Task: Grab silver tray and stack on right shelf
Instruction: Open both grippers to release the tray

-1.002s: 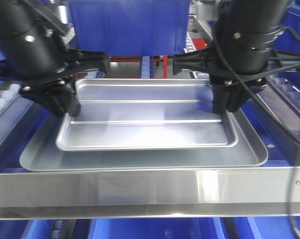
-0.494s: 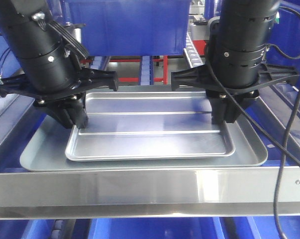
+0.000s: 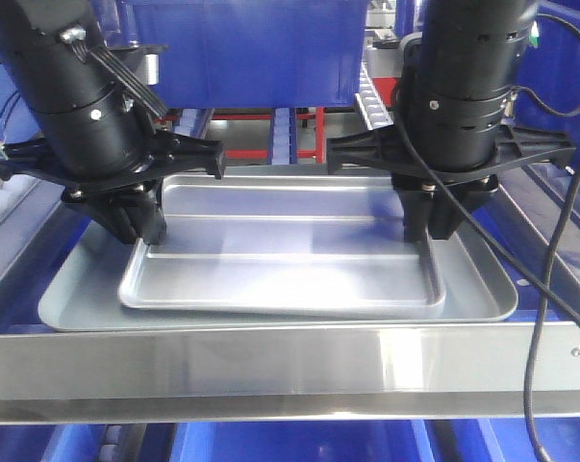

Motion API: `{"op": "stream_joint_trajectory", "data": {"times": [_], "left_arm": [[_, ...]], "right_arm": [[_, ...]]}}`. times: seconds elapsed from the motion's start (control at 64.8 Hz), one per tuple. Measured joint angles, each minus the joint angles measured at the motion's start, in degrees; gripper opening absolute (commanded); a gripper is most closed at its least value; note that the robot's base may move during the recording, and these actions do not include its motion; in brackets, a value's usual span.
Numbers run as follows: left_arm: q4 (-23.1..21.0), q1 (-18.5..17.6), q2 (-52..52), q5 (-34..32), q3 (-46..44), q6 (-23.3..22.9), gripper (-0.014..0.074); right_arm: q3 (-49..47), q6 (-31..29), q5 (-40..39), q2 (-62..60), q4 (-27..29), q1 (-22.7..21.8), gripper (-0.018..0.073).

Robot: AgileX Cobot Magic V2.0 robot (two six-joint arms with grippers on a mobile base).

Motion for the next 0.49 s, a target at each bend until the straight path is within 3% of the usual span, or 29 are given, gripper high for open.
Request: {"op": "stream_joint_trajectory", "data": {"times": [0.077,0.17,0.324,0.494], "left_arm": [[-0.2,0.2,0.1,1.2,0.0,0.0,-0.0074],[-0.5,1.0,0.1,1.9,0.0,0.4,0.0063],[-1.4,2.6,0.1,3.0,0.0,1.3,0.0307],[-2.3,3.4,0.1,3.2,0.0,1.3,0.0340]], "right_arm": [[-0.4,0.0,-1.5,0.0,0.0,0.1,0.0527],[-0.5,0.0,-2.2,0.0,0.1,0.3,0.0619],[-0.5,0.0,-1.8,0.0,0.1,0.3,0.0612],[-0.5,0.0,-0.8,0.0,0.1,0.4,0.0612]]}}
